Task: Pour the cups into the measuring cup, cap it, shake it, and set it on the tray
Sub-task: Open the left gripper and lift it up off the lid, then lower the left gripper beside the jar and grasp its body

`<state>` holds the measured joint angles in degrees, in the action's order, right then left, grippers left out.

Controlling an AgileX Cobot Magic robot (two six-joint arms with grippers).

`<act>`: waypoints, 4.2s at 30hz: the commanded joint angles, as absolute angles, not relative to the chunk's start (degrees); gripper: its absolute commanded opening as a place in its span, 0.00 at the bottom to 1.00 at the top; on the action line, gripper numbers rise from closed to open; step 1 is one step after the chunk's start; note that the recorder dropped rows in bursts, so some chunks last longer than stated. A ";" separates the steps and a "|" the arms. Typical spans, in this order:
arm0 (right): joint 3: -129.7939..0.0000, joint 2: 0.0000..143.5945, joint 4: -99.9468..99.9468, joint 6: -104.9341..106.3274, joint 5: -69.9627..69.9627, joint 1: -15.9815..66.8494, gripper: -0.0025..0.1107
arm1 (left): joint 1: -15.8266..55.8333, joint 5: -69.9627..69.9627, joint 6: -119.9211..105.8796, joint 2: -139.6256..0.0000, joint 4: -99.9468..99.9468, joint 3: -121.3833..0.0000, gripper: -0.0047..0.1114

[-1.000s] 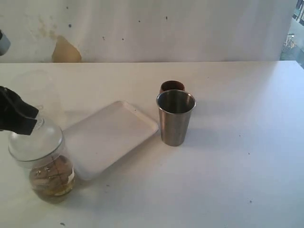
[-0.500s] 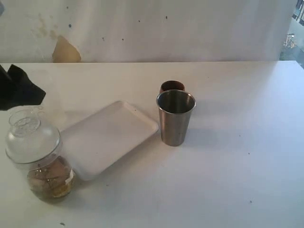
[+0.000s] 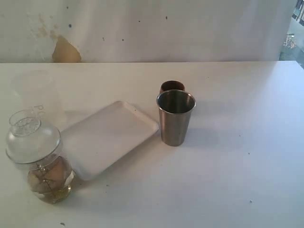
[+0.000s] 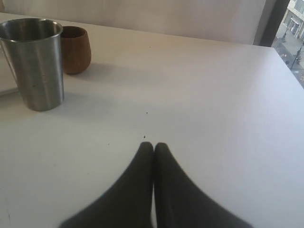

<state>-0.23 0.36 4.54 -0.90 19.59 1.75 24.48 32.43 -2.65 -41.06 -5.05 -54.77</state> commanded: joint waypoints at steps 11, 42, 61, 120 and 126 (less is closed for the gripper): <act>0.00 0.00 4.50 -1.31 19.43 1.63 0.02 | 24.68 6.33 -31.51 -33.61 -42.70 -23.47 0.95; 0.00 0.00 4.50 -1.31 19.43 1.63 0.02 | 25.95 -6.44 -6.80 -29.34 -15.44 0.00 0.95; 0.00 0.00 4.50 -1.31 19.43 1.63 0.02 | 30.41 -17.73 2.79 -29.34 0.44 0.00 0.95; 0.00 0.00 4.50 -1.31 19.43 1.63 0.02 | 31.63 -51.02 -1.09 -76.03 -7.98 0.00 0.95; 0.00 0.00 4.50 -1.31 19.43 1.63 0.02 | 31.63 -58.06 1.63 -80.61 -8.52 0.00 0.95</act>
<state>-0.23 0.36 4.54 -1.03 19.59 1.75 31.41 -53.80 -0.58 -78.95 -7.89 -0.36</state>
